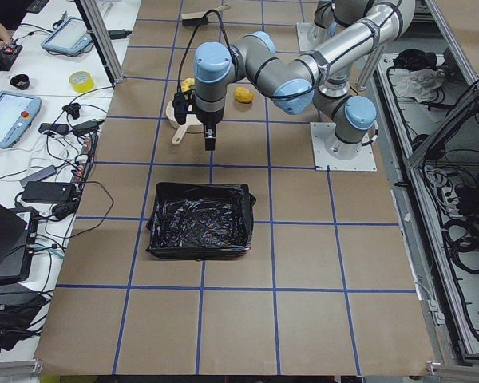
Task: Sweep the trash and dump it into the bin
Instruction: 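Reach the left gripper toward the white dustpan handle while the right gripper grasps the brush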
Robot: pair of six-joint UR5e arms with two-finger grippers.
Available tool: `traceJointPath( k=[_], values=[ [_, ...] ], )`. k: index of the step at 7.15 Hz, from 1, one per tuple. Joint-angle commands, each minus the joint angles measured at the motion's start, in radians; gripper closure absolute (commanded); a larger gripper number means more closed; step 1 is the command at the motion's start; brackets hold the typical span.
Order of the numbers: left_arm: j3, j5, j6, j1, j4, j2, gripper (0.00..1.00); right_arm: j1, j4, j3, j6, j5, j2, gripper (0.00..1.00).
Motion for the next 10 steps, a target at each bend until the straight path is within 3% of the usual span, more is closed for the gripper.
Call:
traceJointPath(
  k=[1,3,6,10],
  values=[
    [0.0,0.003,-0.006,-0.016,0.0,0.005,0.0,-0.002,-0.002,0.0,-0.003,-0.006,0.001,0.0],
    [0.0,0.003,-0.006,-0.016,0.0,0.0,0.0,-0.036,-0.009,0.001,-0.038,-0.005,0.012,0.0],
    [0.0,0.003,-0.035,-0.02,0.0,0.002,0.0,-0.25,-0.015,0.01,-0.358,0.009,0.079,0.0],
    [0.0,0.015,-0.042,-0.033,0.0,0.004,0.0,-0.488,-0.243,0.059,-0.743,0.009,0.305,0.01]
  ],
)
